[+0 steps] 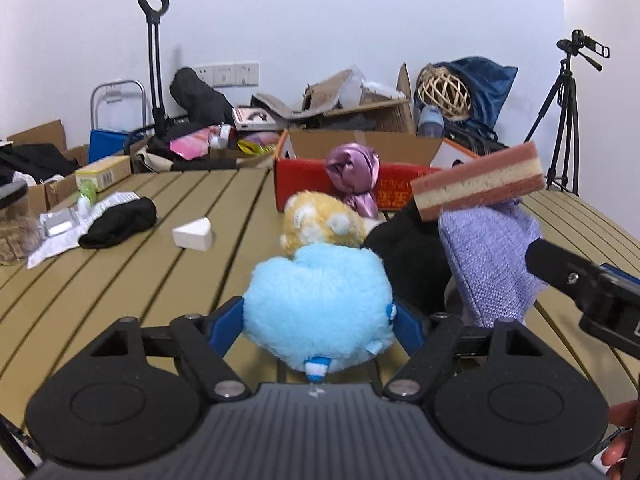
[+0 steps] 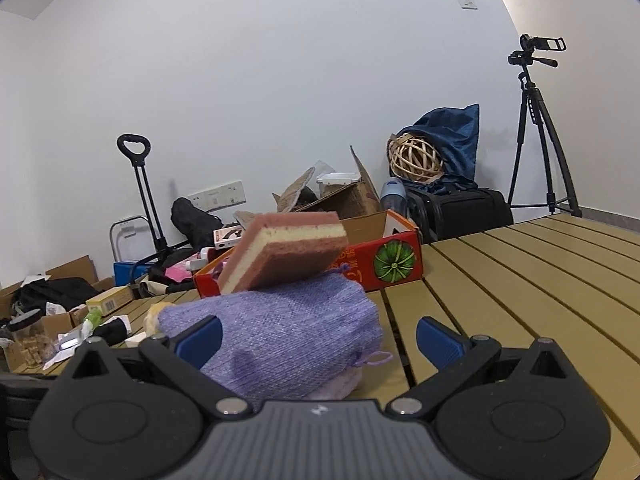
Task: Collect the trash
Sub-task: 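Reach the left tool to the light blue plush while the right tool approaches the purple cloth, then close the left tool on the blue plush while the right tool grasps the purple cloth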
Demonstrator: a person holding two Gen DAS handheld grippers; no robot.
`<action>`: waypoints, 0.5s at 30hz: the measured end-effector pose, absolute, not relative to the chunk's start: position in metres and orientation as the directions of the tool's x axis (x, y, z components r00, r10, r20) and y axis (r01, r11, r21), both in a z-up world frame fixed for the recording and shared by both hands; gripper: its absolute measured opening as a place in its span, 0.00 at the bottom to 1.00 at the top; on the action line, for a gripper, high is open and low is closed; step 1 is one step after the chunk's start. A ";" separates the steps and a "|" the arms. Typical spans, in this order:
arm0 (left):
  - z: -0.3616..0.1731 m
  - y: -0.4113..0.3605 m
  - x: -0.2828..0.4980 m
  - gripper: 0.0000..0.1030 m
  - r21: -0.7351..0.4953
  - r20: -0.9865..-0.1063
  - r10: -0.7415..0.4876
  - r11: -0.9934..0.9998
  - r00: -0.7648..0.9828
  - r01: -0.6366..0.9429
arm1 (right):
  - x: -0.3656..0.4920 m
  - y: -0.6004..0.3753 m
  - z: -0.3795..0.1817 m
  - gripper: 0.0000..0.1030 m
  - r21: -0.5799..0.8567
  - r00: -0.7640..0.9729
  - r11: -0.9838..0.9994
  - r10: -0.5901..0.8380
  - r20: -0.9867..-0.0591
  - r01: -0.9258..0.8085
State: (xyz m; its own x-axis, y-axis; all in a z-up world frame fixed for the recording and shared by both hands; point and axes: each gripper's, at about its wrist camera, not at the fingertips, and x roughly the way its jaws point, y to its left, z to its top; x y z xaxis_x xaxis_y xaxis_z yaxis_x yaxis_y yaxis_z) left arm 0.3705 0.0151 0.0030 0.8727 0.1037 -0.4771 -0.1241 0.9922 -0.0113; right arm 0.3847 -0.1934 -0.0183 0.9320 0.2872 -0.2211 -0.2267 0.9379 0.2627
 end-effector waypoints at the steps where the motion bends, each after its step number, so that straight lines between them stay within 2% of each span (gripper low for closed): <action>1: 0.004 0.017 0.369 0.76 -0.011 -0.474 0.105 0.992 0.874 -0.124 | 0.385 -0.193 -0.019 1.00 0.267 0.930 0.935 0.295 -0.219 -0.233; 15: 0.010 0.041 0.353 0.76 0.002 -0.461 0.130 0.989 0.878 -0.146 | 0.388 -0.179 -0.023 1.00 0.264 0.924 0.932 0.311 -0.224 -0.249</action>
